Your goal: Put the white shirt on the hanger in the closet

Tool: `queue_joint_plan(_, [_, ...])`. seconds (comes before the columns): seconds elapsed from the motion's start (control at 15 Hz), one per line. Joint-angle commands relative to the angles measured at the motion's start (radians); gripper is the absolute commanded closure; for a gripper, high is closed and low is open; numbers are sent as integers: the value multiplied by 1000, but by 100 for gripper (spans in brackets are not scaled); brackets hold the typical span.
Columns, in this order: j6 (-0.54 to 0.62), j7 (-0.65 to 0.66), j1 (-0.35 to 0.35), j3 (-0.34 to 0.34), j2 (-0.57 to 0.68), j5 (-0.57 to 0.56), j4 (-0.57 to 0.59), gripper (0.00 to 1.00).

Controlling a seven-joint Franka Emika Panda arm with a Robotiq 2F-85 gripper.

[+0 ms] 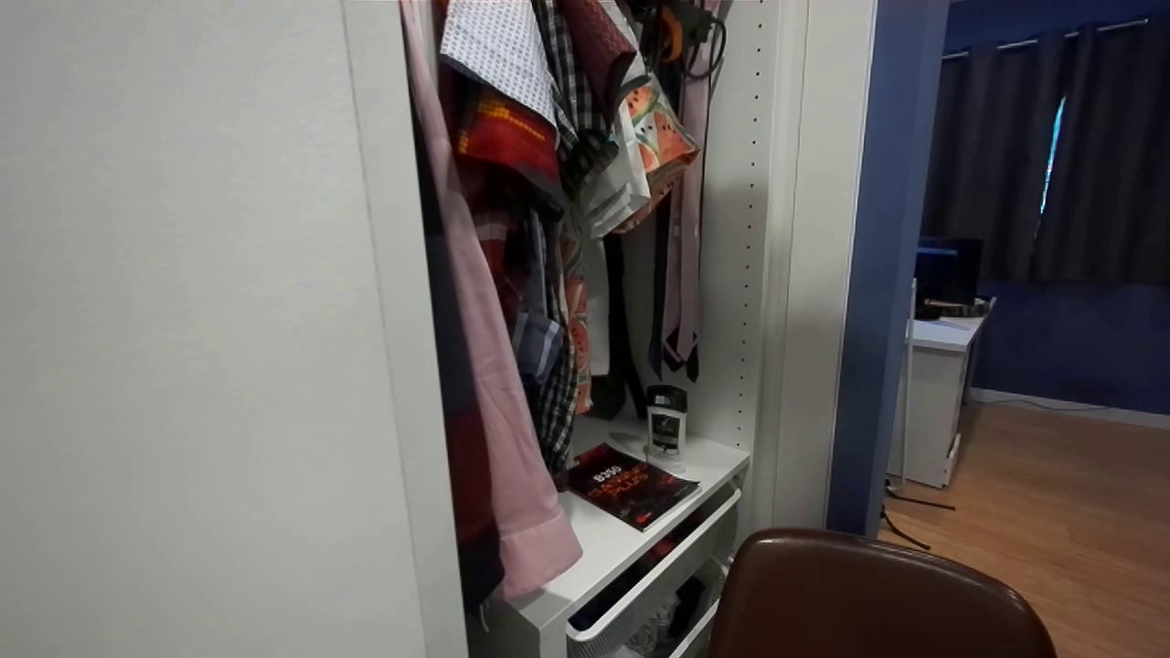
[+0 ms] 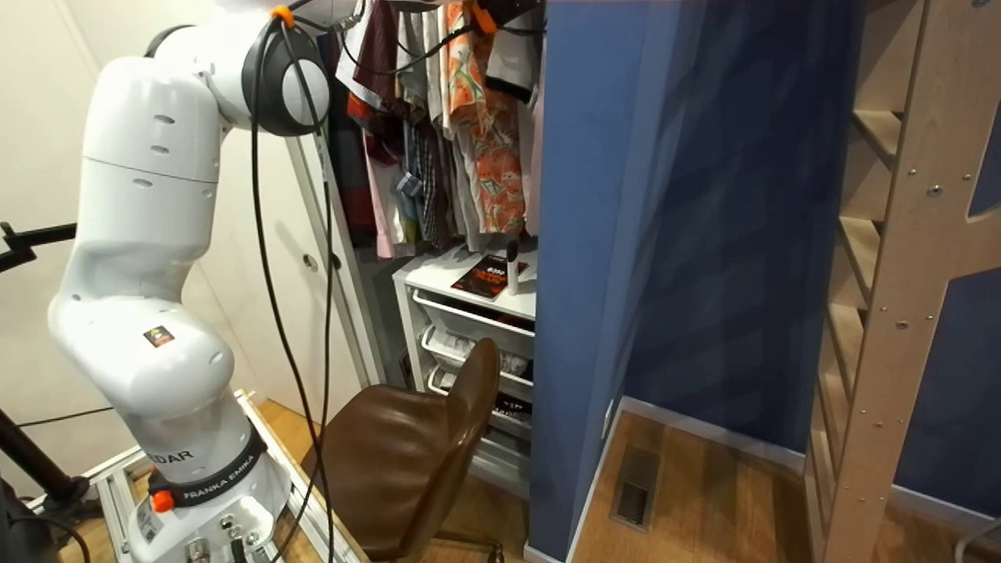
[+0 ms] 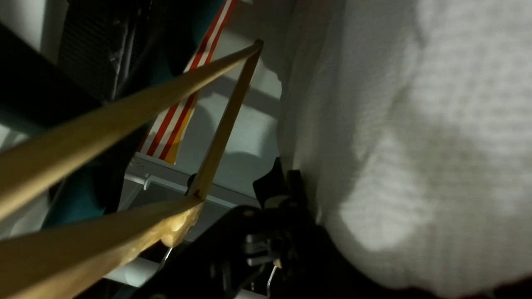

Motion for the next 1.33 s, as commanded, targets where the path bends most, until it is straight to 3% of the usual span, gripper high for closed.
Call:
queue_joint_plan(0.0, [-46, 74, -2, -26, -41, -55, -31, 36])
queue_joint_plan(0.33, [-201, 222, -35, -76, -190, -113, -177, 2])
queue_joint_plan(0.53, [-281, 395, -24, -132, -287, -225, -294, 0])
queue_joint_plan(0.87, [-397, 788, -46, -156, -422, -593, -465, 0])
queue_joint_plan(1.07, [-535, 1016, -70, -149, -456, -770, -437, 0])
queue_joint_plan(1.27, [-689, 1179, -57, -175, -490, -866, -406, 0])
